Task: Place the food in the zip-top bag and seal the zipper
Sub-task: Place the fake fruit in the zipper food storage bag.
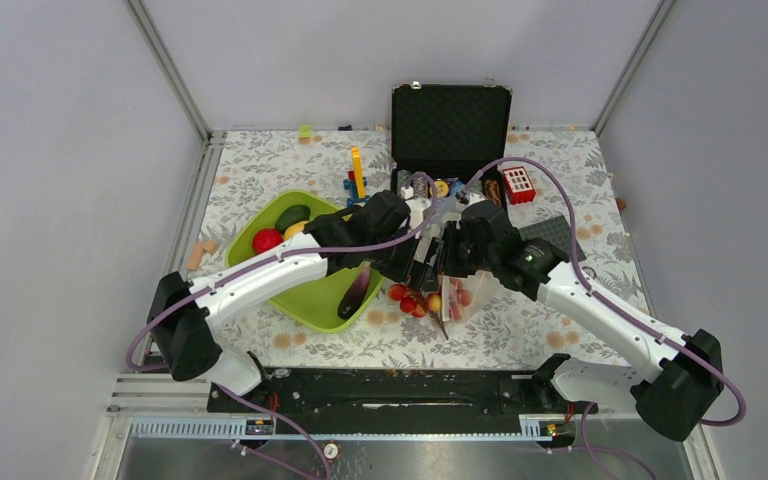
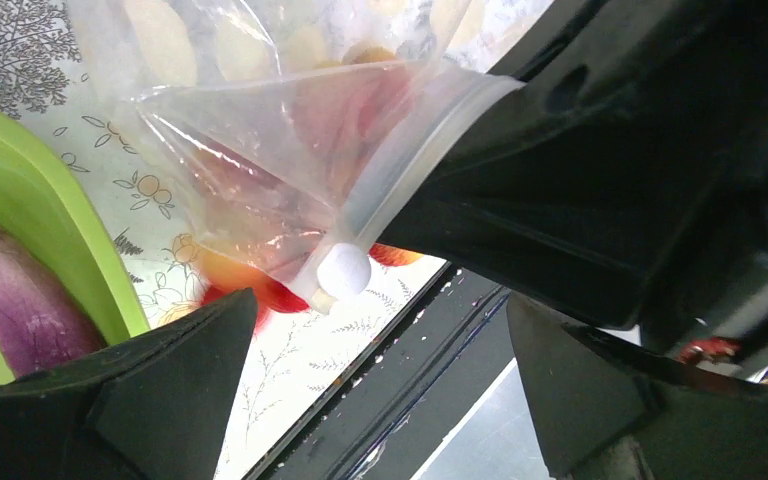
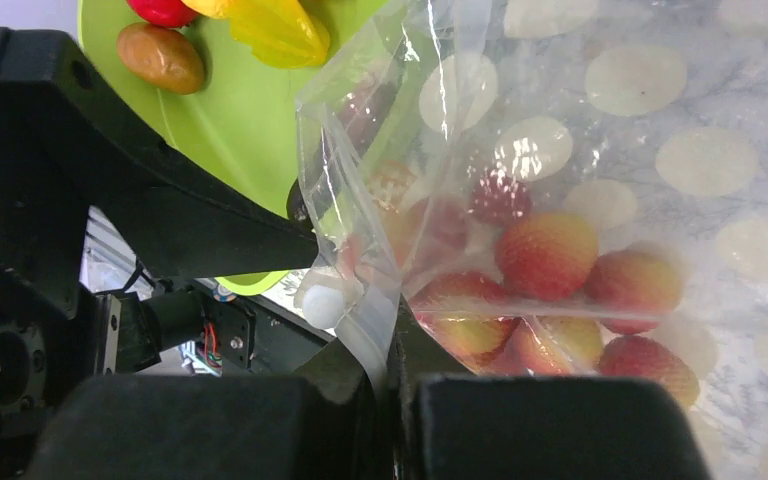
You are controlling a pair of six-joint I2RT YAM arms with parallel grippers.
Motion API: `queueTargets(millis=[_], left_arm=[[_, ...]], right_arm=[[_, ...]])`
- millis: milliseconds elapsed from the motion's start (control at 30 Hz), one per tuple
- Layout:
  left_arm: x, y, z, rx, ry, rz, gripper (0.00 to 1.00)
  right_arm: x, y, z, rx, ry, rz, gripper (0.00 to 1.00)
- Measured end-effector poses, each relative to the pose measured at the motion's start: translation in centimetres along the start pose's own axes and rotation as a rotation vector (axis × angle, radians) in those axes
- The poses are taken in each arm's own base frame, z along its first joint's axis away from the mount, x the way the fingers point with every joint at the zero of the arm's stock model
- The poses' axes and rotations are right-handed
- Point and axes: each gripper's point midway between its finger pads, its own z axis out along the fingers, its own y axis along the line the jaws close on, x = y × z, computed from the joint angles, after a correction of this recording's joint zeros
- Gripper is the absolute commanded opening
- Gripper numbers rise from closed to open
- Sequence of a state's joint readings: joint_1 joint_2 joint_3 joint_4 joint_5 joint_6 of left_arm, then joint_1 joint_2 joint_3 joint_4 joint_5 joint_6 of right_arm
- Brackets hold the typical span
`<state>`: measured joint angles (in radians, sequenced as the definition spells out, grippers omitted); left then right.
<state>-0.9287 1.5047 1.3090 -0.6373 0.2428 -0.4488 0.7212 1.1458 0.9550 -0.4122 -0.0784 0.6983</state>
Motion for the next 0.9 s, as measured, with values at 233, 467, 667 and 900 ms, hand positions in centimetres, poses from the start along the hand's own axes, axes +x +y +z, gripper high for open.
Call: queueTargets(millis=[233, 467, 667, 900], left_arm=[[-0.8, 0.1, -1.5, -0.012, -0.07, 0.004, 0.99], [1.2, 0.4, -6.3, 0.015, -0.241, -0.021, 0.99], [7.7, 3.2, -4.8, 0.007, -0.185, -0.166, 0.95], [11.7, 5.5, 0.3, -0.015, -0.1, -0.378, 0.76]], right_arm=[[0.9, -0.5, 1.3, 0.005, 0.061, 0.056, 0.0], [1.3, -1.5, 2.3, 0.025, 0.086, 0.093, 0.0], [0.8, -2.0, 2.4, 0.036, 0.074, 0.11, 0.0], [1.1, -2.2, 2.4, 0.038, 0.084, 0.123, 0.0]])
